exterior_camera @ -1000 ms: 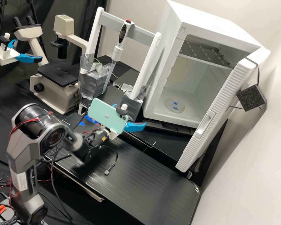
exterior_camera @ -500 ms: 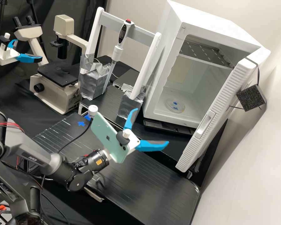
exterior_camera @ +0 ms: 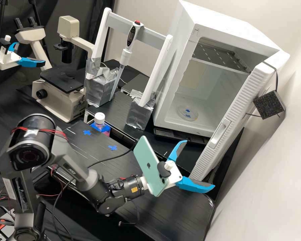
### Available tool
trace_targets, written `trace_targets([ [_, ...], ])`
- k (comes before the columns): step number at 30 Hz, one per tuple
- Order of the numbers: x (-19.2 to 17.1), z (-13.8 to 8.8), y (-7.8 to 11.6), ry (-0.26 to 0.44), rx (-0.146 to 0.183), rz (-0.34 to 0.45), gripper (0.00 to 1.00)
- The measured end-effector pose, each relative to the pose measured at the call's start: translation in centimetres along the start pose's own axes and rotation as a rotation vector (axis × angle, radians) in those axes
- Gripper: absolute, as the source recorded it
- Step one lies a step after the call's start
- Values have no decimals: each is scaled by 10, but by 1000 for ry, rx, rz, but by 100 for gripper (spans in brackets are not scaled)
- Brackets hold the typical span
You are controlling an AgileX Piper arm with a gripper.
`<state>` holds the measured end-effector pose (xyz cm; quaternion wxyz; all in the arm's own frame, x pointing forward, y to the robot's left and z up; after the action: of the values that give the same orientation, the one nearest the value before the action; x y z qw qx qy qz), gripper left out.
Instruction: Close the door
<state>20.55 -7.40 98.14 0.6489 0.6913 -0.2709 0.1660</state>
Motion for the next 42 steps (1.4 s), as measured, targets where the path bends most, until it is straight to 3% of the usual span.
trace_targets([
  [5, 20, 4, -12, 7, -55, -13, 100],
  [7, 27, 6, -17, 11, -60, -25, 100],
  [18, 47, 6, -31, 48, -39, -62, 100],
  [27, 48, 3, -34, 70, 26, -94, 100],
  [29, 45, 2, -34, 69, 27, -97, 100],
  [42, 10, -33, -43, 115, 45, -159, 100],
])
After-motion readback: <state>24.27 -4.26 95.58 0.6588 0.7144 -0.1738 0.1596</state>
